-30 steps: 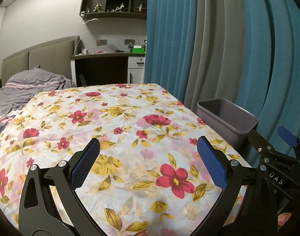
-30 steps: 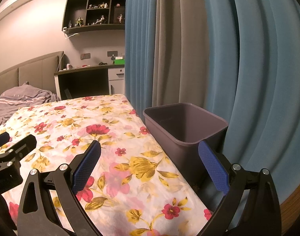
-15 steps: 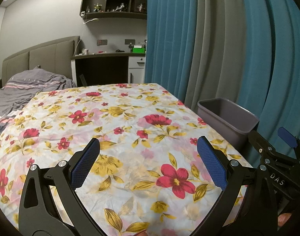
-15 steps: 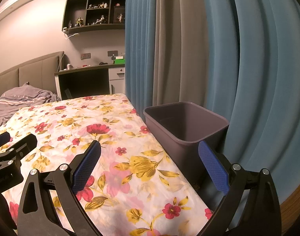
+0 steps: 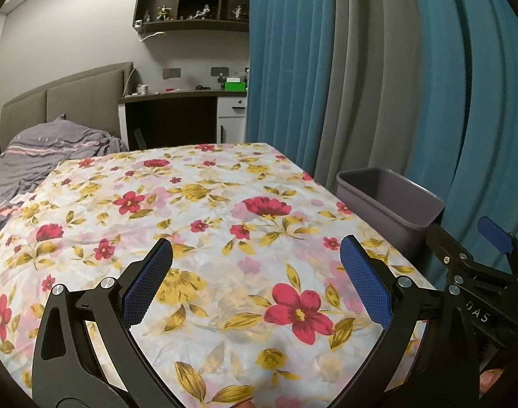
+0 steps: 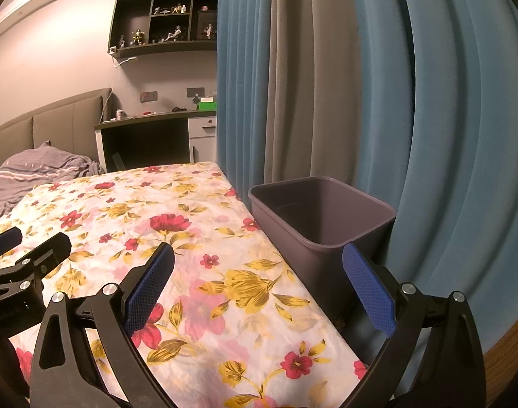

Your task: Collect trash

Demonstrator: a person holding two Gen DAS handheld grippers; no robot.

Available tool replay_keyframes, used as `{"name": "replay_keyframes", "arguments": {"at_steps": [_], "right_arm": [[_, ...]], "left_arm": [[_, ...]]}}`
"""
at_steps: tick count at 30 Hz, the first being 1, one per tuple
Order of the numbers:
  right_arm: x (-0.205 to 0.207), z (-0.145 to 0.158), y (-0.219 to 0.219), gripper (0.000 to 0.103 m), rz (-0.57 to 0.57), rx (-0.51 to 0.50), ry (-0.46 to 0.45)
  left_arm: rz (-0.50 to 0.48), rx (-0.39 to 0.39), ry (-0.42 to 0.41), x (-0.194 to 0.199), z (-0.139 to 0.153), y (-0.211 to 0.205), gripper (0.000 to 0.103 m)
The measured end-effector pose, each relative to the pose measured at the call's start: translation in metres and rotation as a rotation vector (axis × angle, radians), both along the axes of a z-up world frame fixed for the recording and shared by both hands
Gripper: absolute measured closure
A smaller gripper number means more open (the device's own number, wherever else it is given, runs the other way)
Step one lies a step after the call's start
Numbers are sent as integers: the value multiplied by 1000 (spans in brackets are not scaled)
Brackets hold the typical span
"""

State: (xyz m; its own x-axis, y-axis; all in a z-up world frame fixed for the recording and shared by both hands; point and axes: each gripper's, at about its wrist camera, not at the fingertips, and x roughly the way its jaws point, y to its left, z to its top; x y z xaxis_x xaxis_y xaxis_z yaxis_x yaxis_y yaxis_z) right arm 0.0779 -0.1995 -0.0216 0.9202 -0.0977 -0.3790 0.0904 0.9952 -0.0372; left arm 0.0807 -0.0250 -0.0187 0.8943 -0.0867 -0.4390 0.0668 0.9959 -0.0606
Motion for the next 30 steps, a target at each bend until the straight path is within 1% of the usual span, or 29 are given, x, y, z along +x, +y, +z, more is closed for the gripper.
{"name": "replay_keyframes", "arguments": {"at_steps": [30], "right_arm": [[1,2,-2,8,-5,2,-2]], "left_arm": [[2,6,1,2,-1,-5,6]]}}
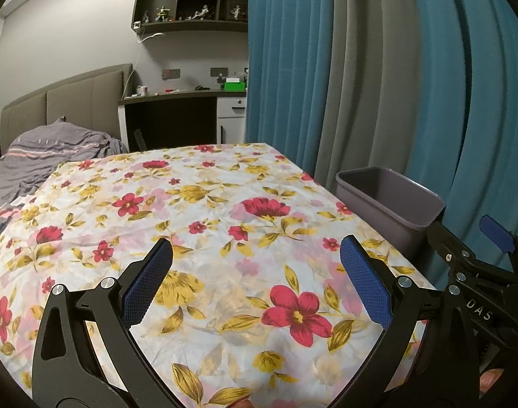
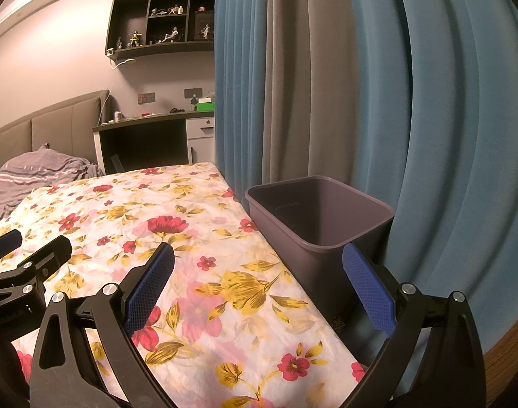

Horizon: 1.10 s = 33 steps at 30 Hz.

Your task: Collect trash

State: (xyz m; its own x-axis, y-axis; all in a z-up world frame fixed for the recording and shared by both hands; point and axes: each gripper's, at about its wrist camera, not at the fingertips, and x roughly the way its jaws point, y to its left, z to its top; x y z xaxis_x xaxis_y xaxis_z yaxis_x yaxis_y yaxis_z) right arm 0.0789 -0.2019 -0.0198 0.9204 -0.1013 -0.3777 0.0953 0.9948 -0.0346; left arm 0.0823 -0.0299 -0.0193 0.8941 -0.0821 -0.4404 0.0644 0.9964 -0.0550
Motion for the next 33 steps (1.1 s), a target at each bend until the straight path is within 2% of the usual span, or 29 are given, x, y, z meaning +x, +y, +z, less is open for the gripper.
{"name": "replay_keyframes", "arguments": {"at_steps": [19,26,33], "right_arm": [[0,0,0,8,-1,1,1],[-1,-1,0,8,0,0,1],[1,0,-1,8,-2,3,5]], "left_arm": [[2,2,1,0,-1,-1,6],[-27,-27,1,-1,3,-2,6],[-30,-4,-11,-2,3,0,6]]}}
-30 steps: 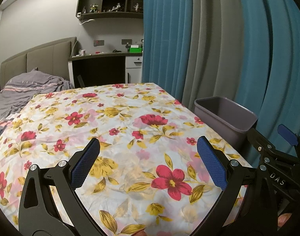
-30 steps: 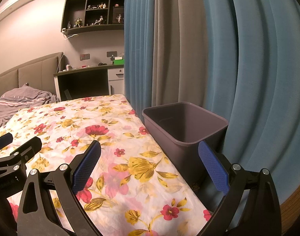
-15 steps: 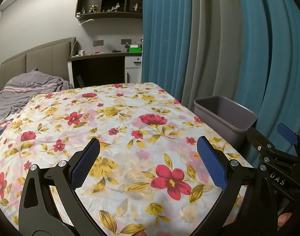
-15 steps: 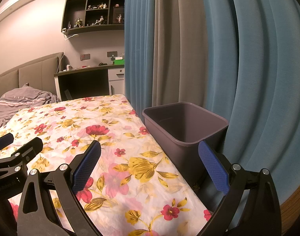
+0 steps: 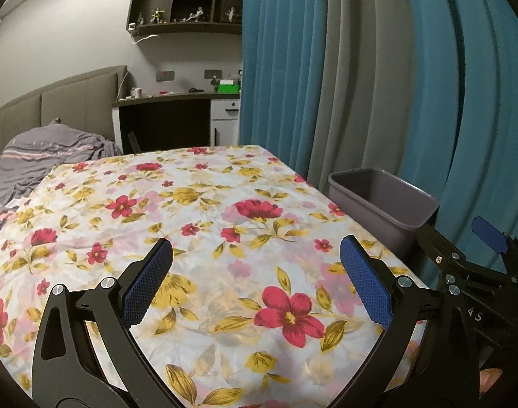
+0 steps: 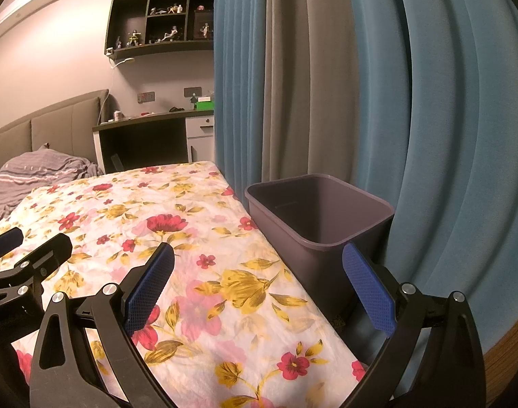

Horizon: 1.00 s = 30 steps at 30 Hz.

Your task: Collect trash

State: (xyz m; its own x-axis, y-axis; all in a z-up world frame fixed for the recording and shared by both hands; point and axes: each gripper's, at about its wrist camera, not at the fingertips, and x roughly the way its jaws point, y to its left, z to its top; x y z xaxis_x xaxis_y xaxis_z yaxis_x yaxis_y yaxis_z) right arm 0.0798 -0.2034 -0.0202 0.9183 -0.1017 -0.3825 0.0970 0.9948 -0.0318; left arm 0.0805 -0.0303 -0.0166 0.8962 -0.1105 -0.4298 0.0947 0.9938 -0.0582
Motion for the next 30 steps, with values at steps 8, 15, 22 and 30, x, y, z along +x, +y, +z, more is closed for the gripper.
{"name": "replay_keyframes", "arguments": {"at_steps": [8,15,22,30], "right_arm": [[0,1,0,8,-6,4,3],[-1,-1,1,8,-9,9,7],[-4,-2,6,8,-7,8,7],[-4,-2,9,8,0,12,7]], "left_arm": [[6,41,-2,0,-4,-1,20],[21,50,-12,0,-3,0,20],[16,52,-2,0,-4,-1,20],[25,65,-18,-3,-3,-1,17]]}}
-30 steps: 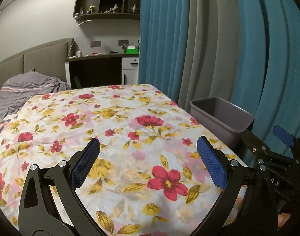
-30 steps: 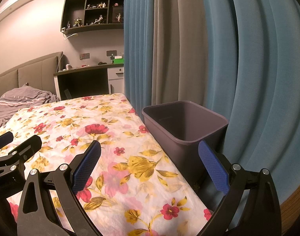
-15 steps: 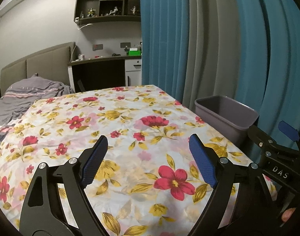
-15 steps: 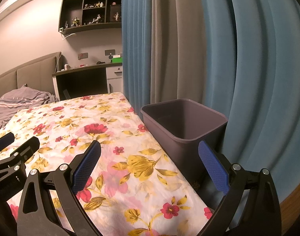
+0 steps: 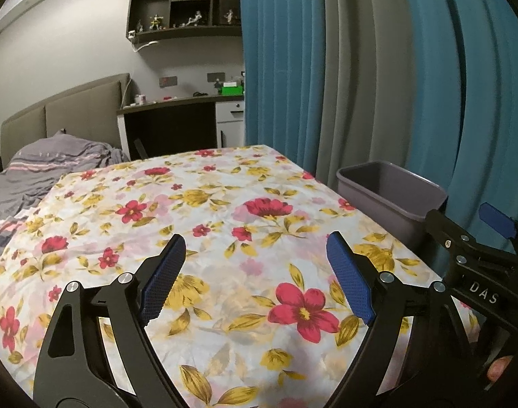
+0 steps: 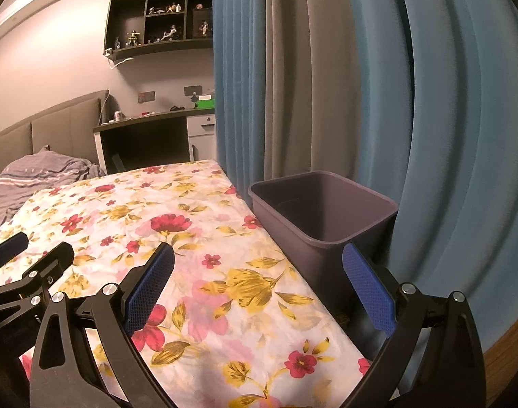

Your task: Collect trash

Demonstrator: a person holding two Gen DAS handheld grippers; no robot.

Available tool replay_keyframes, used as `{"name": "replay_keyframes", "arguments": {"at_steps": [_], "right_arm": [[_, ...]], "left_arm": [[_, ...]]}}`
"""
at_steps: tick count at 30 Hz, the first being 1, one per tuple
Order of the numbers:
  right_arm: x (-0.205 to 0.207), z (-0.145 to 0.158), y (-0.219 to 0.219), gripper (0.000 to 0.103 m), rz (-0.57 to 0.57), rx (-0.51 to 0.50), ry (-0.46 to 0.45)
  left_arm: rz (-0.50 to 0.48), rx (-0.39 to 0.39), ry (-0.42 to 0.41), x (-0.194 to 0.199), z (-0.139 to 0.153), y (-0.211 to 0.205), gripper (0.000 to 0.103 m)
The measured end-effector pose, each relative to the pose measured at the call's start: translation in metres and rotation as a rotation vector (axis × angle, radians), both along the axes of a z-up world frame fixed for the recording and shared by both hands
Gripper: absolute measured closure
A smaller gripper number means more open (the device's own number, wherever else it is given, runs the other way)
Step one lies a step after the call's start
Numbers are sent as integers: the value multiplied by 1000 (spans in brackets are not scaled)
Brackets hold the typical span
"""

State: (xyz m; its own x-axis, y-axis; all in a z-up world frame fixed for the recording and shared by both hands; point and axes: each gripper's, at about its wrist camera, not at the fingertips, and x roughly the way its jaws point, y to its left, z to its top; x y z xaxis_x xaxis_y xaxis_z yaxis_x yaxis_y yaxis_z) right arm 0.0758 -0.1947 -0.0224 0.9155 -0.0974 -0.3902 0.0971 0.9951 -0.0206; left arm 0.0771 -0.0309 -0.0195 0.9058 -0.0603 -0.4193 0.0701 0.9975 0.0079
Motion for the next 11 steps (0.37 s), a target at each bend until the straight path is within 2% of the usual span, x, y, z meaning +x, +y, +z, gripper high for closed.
{"name": "replay_keyframes", "arguments": {"at_steps": [5,11], "right_arm": [[0,4,6,8,10,1,-7],[1,7,8,8,16,6,-14]], "left_arm": [[31,24,-27,-4,4,2,7],[49,19,-25,-6,5,7,6]]}}
